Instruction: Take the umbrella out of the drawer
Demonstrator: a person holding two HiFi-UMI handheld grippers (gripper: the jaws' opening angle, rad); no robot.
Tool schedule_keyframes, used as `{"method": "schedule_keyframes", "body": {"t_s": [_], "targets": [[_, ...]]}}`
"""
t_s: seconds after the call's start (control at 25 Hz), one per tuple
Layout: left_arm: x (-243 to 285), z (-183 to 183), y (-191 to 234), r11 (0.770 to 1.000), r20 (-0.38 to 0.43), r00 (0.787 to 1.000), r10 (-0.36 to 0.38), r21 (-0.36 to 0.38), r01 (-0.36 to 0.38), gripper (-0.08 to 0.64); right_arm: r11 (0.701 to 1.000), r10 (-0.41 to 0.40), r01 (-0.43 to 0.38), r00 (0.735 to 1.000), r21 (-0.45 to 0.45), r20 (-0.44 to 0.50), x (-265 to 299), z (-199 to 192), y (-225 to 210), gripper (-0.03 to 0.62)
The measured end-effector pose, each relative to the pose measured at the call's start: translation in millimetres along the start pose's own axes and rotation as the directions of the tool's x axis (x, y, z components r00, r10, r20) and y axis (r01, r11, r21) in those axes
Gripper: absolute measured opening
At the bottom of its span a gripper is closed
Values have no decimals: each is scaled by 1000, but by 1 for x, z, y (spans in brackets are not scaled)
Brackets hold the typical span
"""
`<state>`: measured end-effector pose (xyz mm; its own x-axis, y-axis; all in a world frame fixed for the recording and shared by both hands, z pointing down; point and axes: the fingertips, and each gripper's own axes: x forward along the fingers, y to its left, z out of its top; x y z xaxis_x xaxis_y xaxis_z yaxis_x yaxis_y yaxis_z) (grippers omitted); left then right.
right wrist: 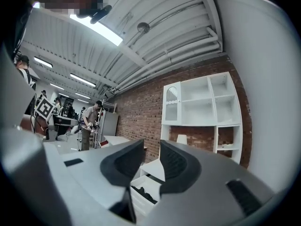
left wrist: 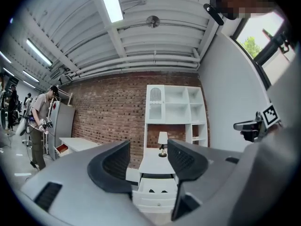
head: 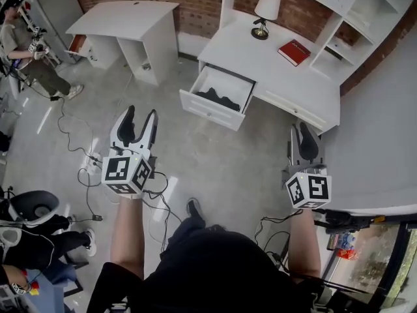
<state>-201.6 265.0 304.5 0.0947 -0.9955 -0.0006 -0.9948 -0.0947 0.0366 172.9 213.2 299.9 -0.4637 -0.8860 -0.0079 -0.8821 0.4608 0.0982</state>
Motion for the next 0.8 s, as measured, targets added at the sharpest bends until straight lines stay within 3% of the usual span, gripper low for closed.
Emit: {"method": "schedule_keyframes", "body": {"t_s": [0.36,0.8], "targets": [[53,-32,60,997,-46,997,-63,-42,61,233,1000,-10,10,997,4,-73,68,-15,35,160],[100,-59,67,993,-98,990,-99,-67,92,233,1000,2,0,994,19,-110,121,-40,28,160]]}}
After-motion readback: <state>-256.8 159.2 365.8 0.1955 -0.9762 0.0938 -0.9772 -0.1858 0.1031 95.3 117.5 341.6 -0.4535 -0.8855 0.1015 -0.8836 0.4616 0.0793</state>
